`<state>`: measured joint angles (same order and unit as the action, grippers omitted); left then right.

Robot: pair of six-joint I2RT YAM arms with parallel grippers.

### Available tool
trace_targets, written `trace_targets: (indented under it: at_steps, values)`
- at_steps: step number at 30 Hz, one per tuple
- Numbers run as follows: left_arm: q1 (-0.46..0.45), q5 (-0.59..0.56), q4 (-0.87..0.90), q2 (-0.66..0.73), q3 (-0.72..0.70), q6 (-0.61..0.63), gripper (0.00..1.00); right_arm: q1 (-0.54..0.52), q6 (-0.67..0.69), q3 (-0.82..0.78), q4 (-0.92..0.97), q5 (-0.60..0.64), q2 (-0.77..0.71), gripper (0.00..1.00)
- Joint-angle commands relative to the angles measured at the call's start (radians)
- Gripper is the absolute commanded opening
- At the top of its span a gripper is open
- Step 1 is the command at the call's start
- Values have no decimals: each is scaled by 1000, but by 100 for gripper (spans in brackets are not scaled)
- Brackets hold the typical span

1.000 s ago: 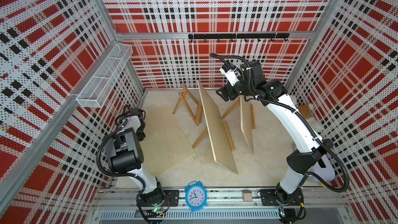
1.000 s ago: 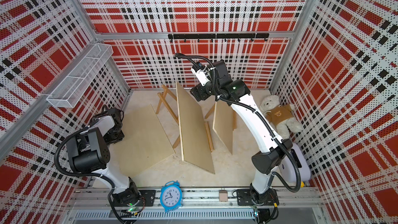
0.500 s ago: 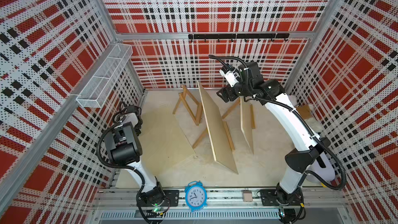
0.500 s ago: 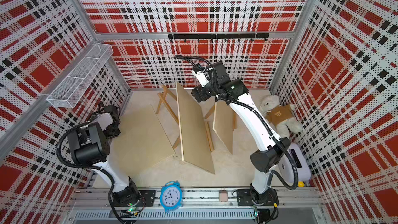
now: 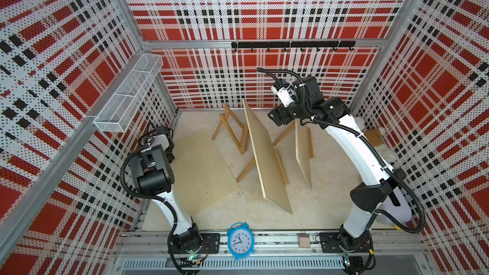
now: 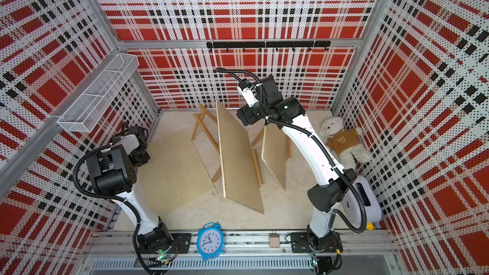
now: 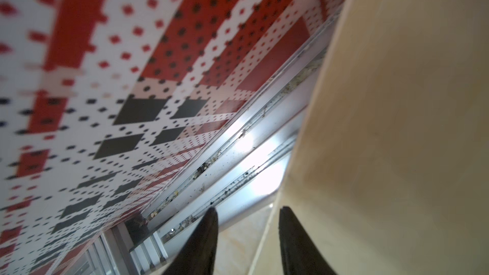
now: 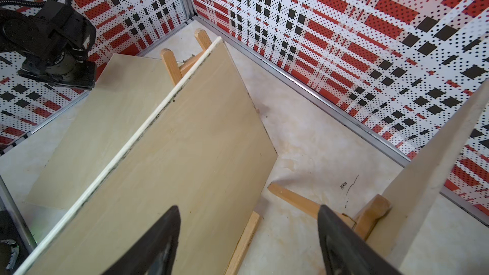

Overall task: Disassemble the easel
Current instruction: Pick up the easel at the center of the board.

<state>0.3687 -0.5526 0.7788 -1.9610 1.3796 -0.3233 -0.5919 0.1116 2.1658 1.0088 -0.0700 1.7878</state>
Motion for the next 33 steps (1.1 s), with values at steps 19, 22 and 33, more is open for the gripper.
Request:
trace_targets:
  at_steps: [19, 22, 33]
  values:
    - [-361, 602, 34, 430, 189, -49, 43, 21, -20, -16, -13, 3, -9, 83]
    - [-409, 684, 33, 453, 212, -34, 45, 25, -17, -20, -21, -10, -7, 83]
    - [-486, 728, -14, 360, 271, -68, 44, 31, 0, -38, -38, -44, -10, 83]
